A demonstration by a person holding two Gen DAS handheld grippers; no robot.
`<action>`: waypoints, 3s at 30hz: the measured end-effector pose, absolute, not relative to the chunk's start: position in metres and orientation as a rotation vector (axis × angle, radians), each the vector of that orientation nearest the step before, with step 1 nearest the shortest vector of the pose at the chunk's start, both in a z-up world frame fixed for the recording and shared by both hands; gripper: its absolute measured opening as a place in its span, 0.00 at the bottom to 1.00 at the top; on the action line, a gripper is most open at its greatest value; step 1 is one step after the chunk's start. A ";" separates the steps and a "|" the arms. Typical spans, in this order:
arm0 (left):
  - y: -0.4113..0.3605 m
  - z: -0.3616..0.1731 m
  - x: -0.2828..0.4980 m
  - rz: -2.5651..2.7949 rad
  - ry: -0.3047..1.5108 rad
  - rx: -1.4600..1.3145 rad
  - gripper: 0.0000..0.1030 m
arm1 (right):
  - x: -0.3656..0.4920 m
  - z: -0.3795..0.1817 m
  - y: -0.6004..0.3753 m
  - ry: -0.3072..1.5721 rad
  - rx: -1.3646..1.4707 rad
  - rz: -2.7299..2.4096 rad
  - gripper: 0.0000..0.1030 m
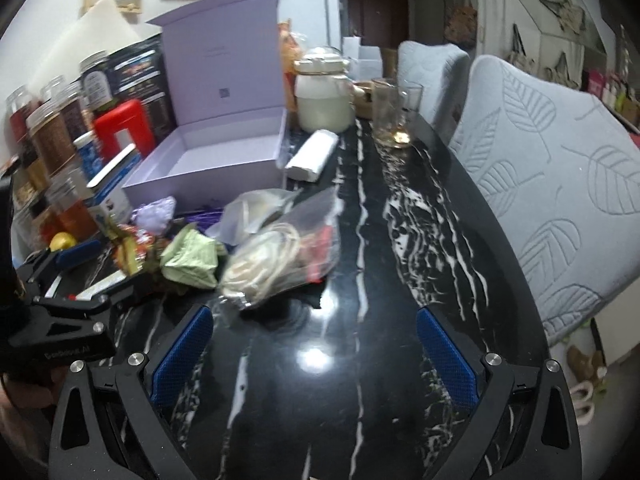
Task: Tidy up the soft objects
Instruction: 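Grasp the gold-and-red snack bag with the left gripper, then grasp the red-and-white snack packet with the right gripper while the left gripper holds the gold bag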
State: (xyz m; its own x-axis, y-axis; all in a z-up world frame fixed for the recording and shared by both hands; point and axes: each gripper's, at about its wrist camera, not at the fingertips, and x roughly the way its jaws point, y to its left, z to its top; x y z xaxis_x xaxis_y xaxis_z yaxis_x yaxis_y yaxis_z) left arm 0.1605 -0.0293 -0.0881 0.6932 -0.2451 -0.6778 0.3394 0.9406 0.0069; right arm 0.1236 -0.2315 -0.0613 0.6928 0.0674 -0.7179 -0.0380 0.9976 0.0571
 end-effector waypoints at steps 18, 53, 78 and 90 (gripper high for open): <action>-0.031 -0.088 0.176 -0.366 0.683 0.100 0.62 | 0.146 -0.065 -0.249 0.822 0.112 0.032 1.00; 0.103 -0.068 0.106 -0.142 0.661 -0.005 0.58 | 0.149 -0.087 -0.099 0.899 0.012 0.440 1.00; 0.140 -0.086 0.111 -0.159 0.736 -0.183 0.54 | 0.160 -0.096 -0.059 0.922 -0.115 0.553 1.00; 0.138 -0.069 0.100 -0.122 0.731 -0.117 0.54 | 0.168 -0.108 -0.022 0.929 -0.405 0.822 1.00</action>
